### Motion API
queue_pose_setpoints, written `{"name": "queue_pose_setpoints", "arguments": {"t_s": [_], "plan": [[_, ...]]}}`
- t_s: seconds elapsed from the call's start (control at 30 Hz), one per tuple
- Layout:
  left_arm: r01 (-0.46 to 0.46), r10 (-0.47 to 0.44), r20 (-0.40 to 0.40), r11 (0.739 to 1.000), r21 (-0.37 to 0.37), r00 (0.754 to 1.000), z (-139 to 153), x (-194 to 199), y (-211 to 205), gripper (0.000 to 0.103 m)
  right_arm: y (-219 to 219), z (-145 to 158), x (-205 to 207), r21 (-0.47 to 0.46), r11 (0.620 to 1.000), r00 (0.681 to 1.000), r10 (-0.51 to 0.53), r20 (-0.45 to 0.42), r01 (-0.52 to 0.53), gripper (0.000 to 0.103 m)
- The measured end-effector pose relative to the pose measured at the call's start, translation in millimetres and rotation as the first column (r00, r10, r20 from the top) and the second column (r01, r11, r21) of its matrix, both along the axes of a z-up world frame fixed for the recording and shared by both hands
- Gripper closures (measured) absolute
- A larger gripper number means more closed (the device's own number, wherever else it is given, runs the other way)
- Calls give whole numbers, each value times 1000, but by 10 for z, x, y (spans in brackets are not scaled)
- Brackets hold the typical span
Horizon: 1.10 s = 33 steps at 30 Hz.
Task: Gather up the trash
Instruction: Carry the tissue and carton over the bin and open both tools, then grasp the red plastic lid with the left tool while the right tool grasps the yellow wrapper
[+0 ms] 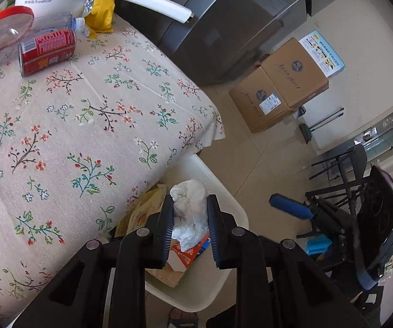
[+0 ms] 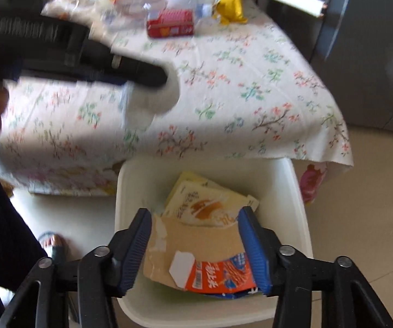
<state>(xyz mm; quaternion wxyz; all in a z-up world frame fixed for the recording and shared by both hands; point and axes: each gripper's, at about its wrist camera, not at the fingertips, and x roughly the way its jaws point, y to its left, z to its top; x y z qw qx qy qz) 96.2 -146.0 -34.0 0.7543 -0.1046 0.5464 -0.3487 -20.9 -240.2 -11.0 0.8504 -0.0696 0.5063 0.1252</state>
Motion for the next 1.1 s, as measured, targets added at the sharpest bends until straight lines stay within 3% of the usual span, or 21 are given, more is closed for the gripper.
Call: {"name": "queue_pose_setpoints", "arguments": {"t_s": [0.23,0.3,0.37,0.43,0.73,0.9,1.1], "plan": [[126,-124,-34,989,80,992,-389,-284,-451,77,-506,174,151,74,965,965,-256,51,252,36],[151,-147,-39,982,113,988,-486,-291,-565,72,-590,208,166,94,953,954,-294,60,287,36],[158,-145,-93,975,155,985,-598,-232,-616,62,-646,240,154,113,947,949,-309,67,301,36],[122,-102,-125,979,161,987,-629,-162,-564,56,-650,239,155,123,945,948,-312,64,302,36],[-36,43,-113,997,65,993,-312,158,-137,41,-670,163,174,119,945,949,-311,47,304,36],[-141,149,-169,988,58,974,-279,378,186,40,-613,111,232,103,949,953,-303,31,298,34],[-271,275,-175,961,48,945,-159,623,636,40,-552,59,307,101,949,953,-302,18,298,33]]}}
